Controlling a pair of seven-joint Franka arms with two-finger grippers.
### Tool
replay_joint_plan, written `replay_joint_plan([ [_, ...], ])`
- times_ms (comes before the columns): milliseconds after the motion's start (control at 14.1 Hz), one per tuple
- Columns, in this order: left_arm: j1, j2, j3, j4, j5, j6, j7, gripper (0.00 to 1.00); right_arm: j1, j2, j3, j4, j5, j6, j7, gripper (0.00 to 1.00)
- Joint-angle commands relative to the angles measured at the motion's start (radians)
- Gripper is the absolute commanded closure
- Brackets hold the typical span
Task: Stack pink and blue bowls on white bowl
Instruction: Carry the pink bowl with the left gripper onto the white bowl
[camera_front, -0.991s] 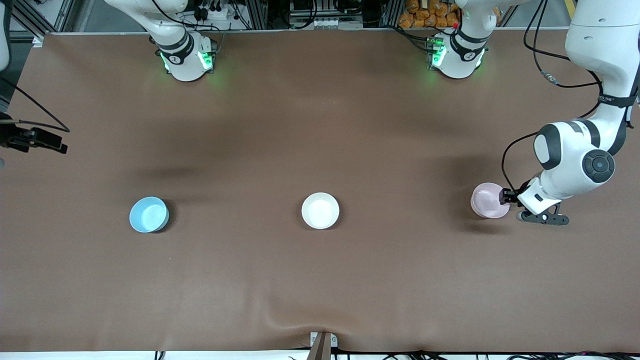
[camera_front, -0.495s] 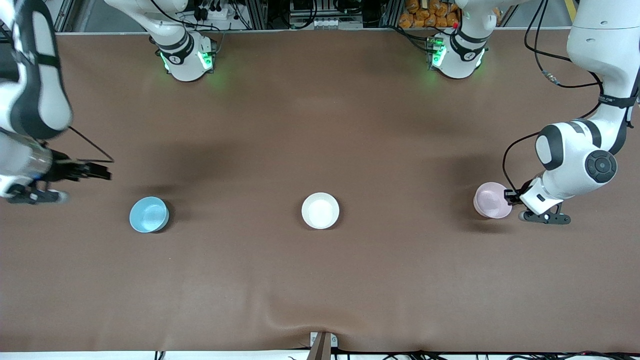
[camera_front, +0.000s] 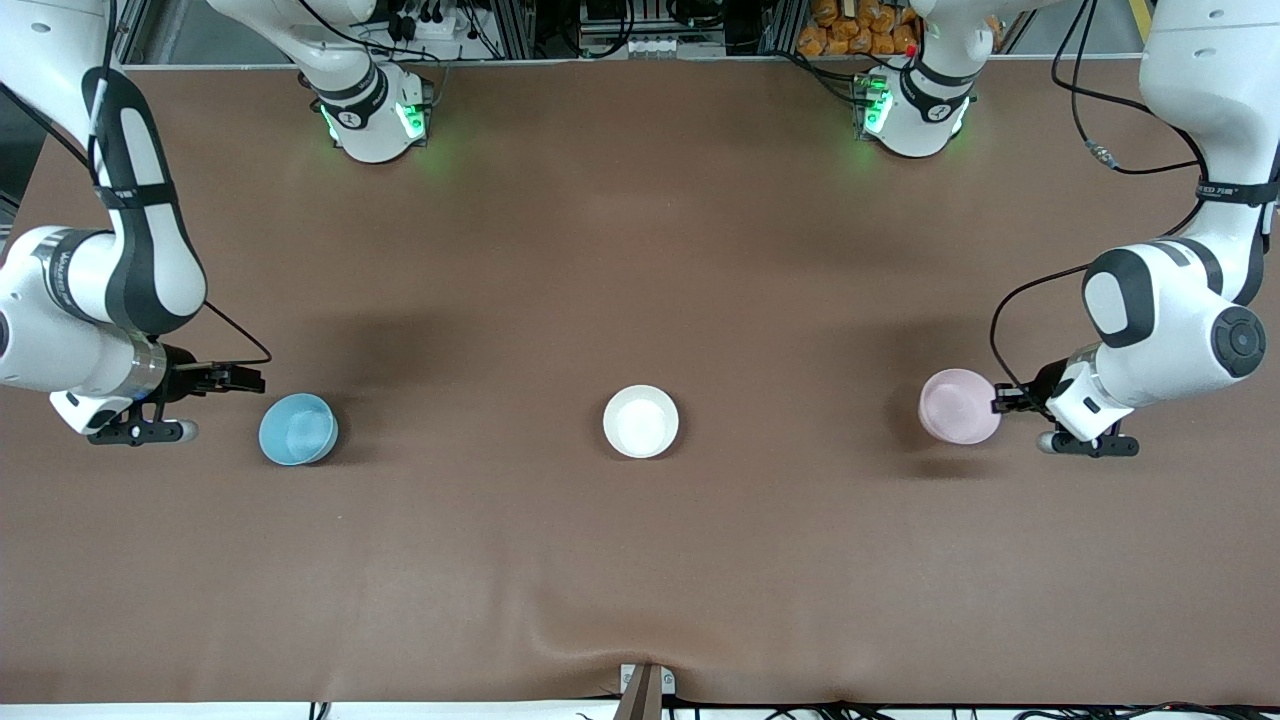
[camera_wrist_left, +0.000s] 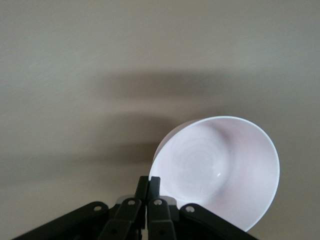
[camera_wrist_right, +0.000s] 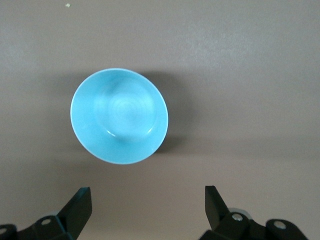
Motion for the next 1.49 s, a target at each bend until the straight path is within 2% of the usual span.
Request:
replay_joint_plan([
  [0, -0.008, -0.006, -0.088, 0.054, -0.030, -0.039, -0.140, 1.00, -0.002, 0.028, 0.001, 0.024, 0.022, 0.028, -0.012, 0.00],
  [71, -0.026, -0.004, -0.129, 0.071, -0.023, -0.039, -0.238, 1.00, -0.001, 0.031, 0.000, 0.029, 0.022, 0.034, -0.014, 0.00],
  [142, -0.083, 0.004, -0.142, 0.105, -0.010, -0.039, -0.338, 1.00, -0.002, 0.046, 0.000, 0.035, 0.022, 0.046, -0.012, 0.00],
  [354, -0.233, 0.056, -0.144, 0.212, 0.121, -0.039, -0.611, 1.00, -0.008, 0.075, 0.001, 0.040, 0.028, 0.080, -0.012, 0.00],
  [495, -0.313, 0.089, -0.144, 0.257, 0.152, -0.039, -0.725, 1.00, -0.007, 0.078, 0.000, 0.040, 0.031, 0.095, -0.012, 0.00],
  [778, -0.422, 0.200, -0.144, 0.388, 0.151, -0.039, -0.892, 1.00, -0.009, 0.134, 0.001, 0.040, 0.031, 0.164, -0.012, 0.00],
  [1061, -0.517, 0.275, -0.139, 0.455, 0.151, -0.013, -1.003, 1.00, -0.002, 0.181, 0.003, 0.040, 0.037, 0.225, -0.011, 0.00],
  [1344, -0.572, 0.294, -0.128, 0.456, 0.149, 0.042, -1.038, 1.00, -0.007, 0.233, 0.003, 0.040, 0.071, 0.255, -0.012, 0.00],
  [1415, -0.591, 0.301, -0.127, 0.455, 0.152, 0.070, -1.048, 1.00, -0.005, 0.235, 0.003, 0.040, 0.072, 0.253, -0.012, 0.07],
])
